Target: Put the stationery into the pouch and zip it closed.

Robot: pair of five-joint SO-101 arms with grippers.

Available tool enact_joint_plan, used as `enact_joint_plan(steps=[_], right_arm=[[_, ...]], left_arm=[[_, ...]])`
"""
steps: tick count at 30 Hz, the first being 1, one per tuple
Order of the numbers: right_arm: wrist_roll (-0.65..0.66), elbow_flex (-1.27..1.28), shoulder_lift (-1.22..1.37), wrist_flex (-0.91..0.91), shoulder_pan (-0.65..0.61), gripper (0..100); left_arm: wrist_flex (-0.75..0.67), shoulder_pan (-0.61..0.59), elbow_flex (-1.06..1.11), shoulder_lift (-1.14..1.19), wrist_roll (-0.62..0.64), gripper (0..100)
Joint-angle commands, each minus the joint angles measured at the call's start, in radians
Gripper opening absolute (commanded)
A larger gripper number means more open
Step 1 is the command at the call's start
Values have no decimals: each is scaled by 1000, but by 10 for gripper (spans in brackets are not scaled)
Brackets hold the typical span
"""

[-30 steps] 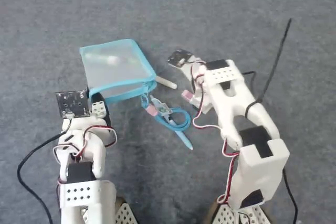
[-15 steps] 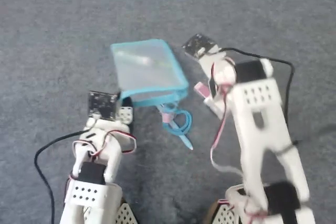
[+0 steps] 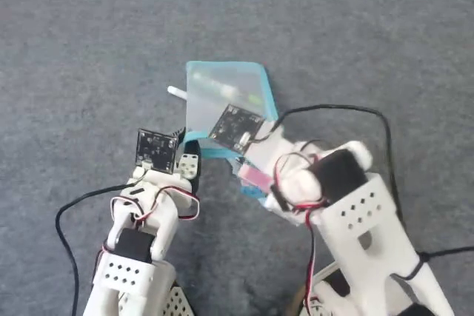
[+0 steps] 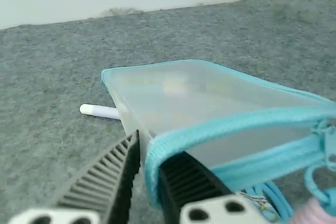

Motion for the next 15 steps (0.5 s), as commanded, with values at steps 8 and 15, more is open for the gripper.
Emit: enact_joint_plan(steps=[8, 15], right_arm=[[-75, 15, 15, -160, -16, 6], [-126, -92, 269, -223, -13, 6]], left_arm=[[-8, -5, -19, -2, -6, 12], [-8, -5, -19, -2, -9, 12]])
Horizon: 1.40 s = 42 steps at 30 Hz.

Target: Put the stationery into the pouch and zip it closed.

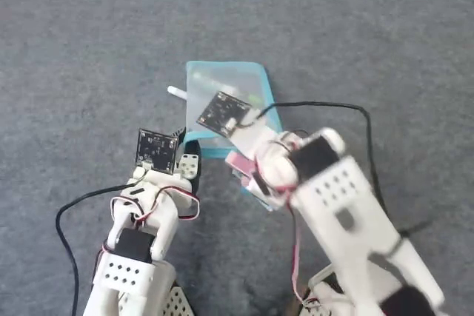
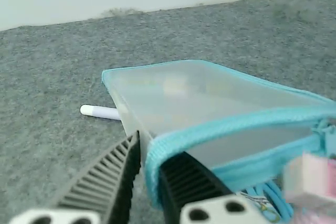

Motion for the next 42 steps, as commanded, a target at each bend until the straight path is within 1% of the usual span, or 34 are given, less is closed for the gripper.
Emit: enact_joint_plan(steps=[1, 7, 16, 19, 21, 22, 26, 28, 35, 37, 40, 42], right_arm=[[-66, -147, 117, -18, -5, 6], [-133, -382, 338, 85, -1, 6], [-270, -746, 631, 114, 117, 7], [-296, -898, 687, 159, 125, 10], [-284, -971, 713, 191, 122, 19], [-275, -999, 720, 202, 117, 43], [-229, -1026, 737, 211, 97, 201], [-193, -1026, 737, 213, 85, 246], [-169, -1033, 708, 228, 88, 248], [-127, -1033, 671, 236, 93, 248], [-78, -1026, 581, 246, 90, 248], [-55, -1014, 507, 248, 96, 248]], left_arm=[[-8, -5, -21, -2, -11, 12], [-8, -5, -21, -2, -12, 12], [-8, -3, -19, -2, -12, 12], [-8, -5, -19, -2, -12, 12], [-8, -5, -19, -2, -12, 12], [-8, -5, -19, -2, -14, 12], [-8, -6, -19, -2, -14, 12], [-8, -11, -19, -2, -14, 12], [-8, -12, -19, -2, -14, 12], [-8, -14, -19, -2, -14, 12], [-14, -54, -24, -2, -11, 12], [-43, -95, -25, -2, -8, 12]])
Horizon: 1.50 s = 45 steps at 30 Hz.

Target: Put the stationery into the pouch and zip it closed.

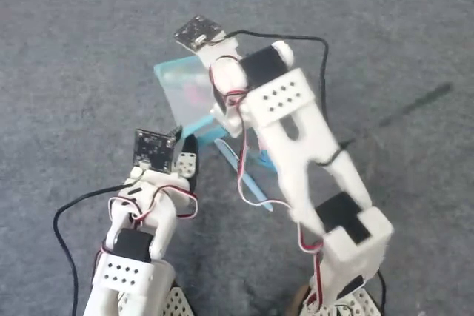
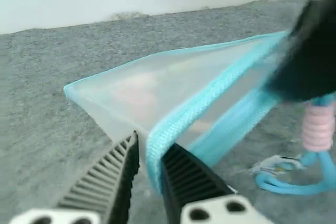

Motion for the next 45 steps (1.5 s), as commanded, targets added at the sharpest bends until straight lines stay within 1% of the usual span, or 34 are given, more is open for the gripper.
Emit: enact_joint_plan(steps=[1, 4, 6, 9, 13, 16, 18, 20, 24, 25, 27, 29, 36, 38, 43, 45], right_arm=[[57, -35, -194, 36, 33, 248], [98, 89, -317, 33, 27, 248], [118, 207, -398, 22, 24, 248], [123, 431, -512, -36, 18, 248], [118, 796, -624, -208, 13, 248], [118, 1040, -645, -349, 10, 248], [118, 1160, -636, -435, 10, 247], [118, 1235, -616, -493, 10, 247], [112, 1295, -558, -538, -22, 247], [94, 1304, -539, -552, -42, 247], [12, 1313, -496, -584, -76, 247], [-23, 1318, -450, -622, -99, 247], [-34, 1313, -306, -694, -102, 247], [-34, 1312, -286, -702, -102, 206], [-34, 1312, -283, -719, -71, 12], [-31, 1312, -285, -719, -45, 13]], left_arm=[[-51, -89, -25, -2, -5, 12], [-58, -147, -36, -2, 8, 12], [-58, -192, -50, -2, 44, 12], [-58, -267, -70, -2, 68, 12], [-58, -350, -82, -2, 69, 12], [-58, -427, -104, -2, 97, 12], [-58, -477, -117, -2, 103, 12], [-58, -499, -119, -2, 103, 12], [-60, -497, -119, -2, 101, 12], [-61, -496, -117, -2, 101, 12], [-61, -496, -116, -2, 98, 12], [-61, -496, -114, -2, 98, 12], [-60, -494, -113, -2, 97, 12], [-58, -494, -113, -2, 97, 12], [-58, -494, -111, -2, 97, 12], [-58, -494, -111, 0, 97, 12]])
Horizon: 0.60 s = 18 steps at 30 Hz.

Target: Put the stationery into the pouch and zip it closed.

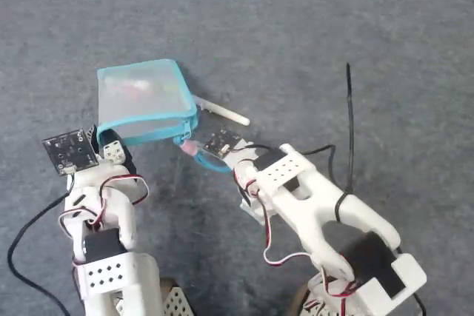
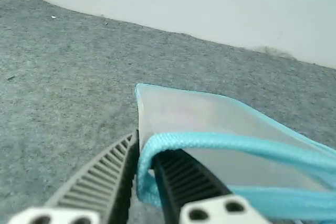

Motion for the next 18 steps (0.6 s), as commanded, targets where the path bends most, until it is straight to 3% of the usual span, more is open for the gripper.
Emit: enact_joint_plan(steps=[1, 11, 18], right_arm=[[-5, -9, -7, -12, 41, 8], [-8, -81, -18, 54, 216, 7], [-8, -81, -125, 56, 472, 7]], left_arm=[[-41, -5, -62, -2, 8, 12], [-41, 52, -47, -2, -18, 12], [-41, 52, -47, -2, -17, 12]])
